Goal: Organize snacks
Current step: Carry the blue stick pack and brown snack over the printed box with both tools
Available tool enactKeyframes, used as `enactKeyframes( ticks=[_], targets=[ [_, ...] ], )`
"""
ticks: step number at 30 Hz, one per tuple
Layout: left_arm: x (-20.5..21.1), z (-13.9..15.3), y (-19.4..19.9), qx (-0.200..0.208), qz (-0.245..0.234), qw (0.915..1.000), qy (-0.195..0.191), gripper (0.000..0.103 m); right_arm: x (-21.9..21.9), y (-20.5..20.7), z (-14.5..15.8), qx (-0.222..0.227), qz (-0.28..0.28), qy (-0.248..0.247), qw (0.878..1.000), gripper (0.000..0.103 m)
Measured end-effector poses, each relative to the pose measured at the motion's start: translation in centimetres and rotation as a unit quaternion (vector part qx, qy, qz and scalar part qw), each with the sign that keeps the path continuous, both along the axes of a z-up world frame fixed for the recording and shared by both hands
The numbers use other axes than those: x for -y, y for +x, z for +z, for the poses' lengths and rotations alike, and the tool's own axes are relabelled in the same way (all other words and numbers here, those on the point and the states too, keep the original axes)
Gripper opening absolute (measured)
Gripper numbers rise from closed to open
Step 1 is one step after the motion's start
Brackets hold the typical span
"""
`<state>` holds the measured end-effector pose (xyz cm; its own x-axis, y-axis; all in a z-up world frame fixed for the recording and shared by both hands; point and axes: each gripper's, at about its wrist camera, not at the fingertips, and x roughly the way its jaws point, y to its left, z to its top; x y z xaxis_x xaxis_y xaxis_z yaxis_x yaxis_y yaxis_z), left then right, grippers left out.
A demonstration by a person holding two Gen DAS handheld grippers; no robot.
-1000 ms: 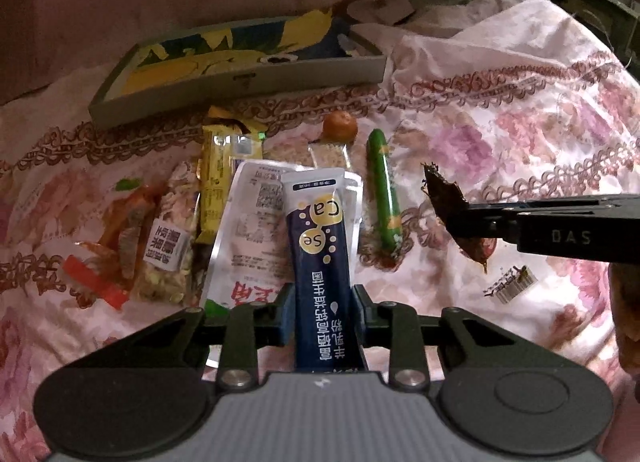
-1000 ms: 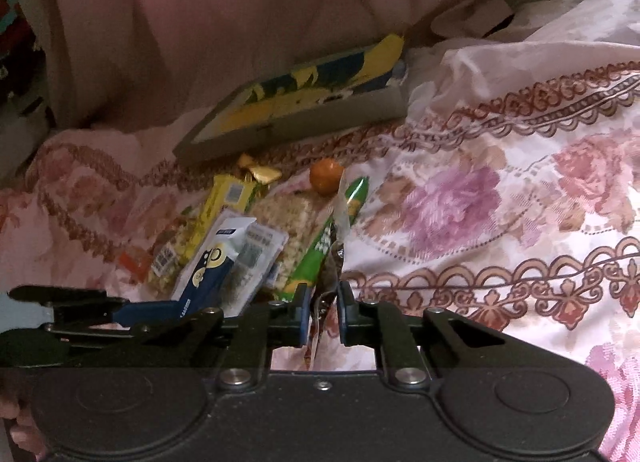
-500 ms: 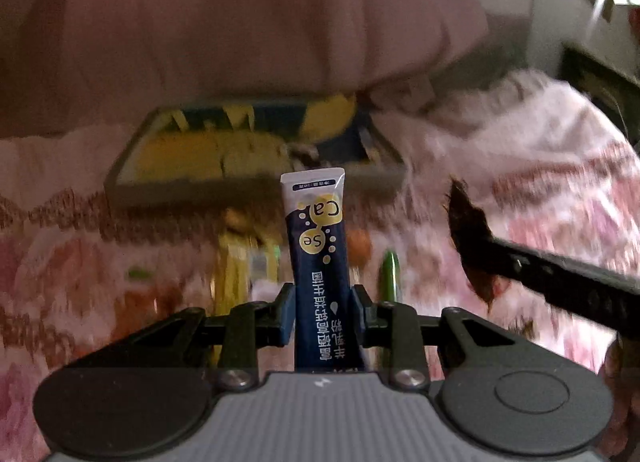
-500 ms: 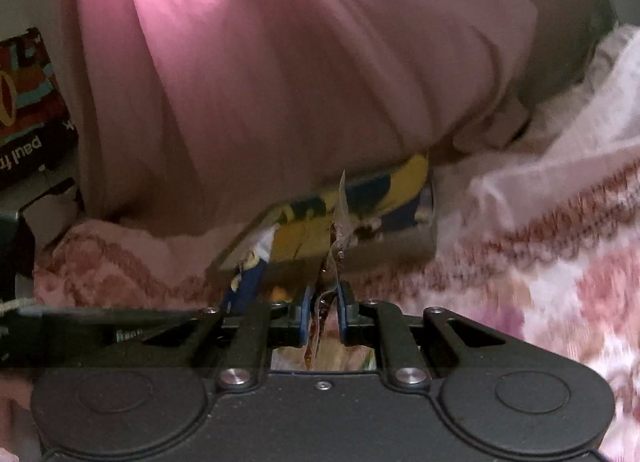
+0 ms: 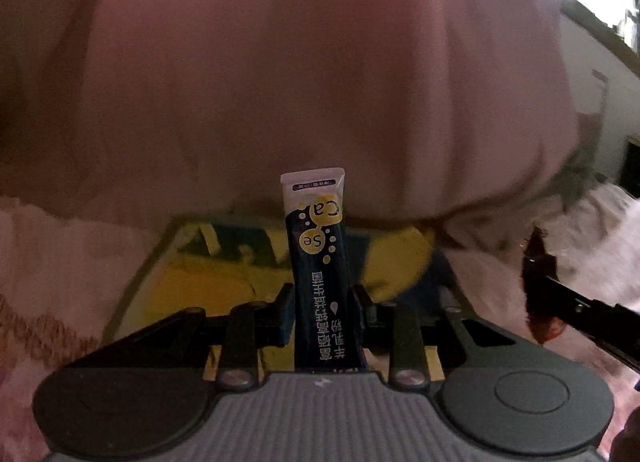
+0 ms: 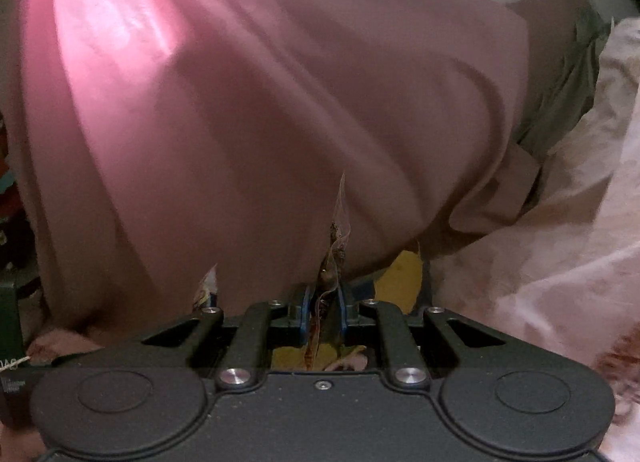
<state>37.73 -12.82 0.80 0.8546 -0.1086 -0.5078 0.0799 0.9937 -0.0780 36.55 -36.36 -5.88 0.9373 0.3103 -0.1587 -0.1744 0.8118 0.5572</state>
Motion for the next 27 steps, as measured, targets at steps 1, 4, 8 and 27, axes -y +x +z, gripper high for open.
enactKeyframes(
  ticks=[1,4,8,27],
  targets=[
    [-0.2,-0.3,1.1,0.004,0.007,1.0000,0.001,0.032,-0.2,0.9,-0.5,0.000,-0.003,0.003,1.000,0.015],
    [-0.6,-1.5,3.8,0.008,0.028,0.9996,0.000,0.032,-0.4,3.0,-2.3,-0.006,-0.006,0.005,1.000,0.015],
    [-0.9,-3.4,6.0,0.001,0.044,0.9989,0.016,0.032,-0.8,4.8,-4.2,-0.029,0.002,-0.010,1.000,0.015],
    [-1.0,-6.7,4.7,-0.055,0.050,0.9967,0.033,0.032,-3.3,5.4,-5.8,-0.102,0.082,-0.062,0.989,0.015]
  ],
)
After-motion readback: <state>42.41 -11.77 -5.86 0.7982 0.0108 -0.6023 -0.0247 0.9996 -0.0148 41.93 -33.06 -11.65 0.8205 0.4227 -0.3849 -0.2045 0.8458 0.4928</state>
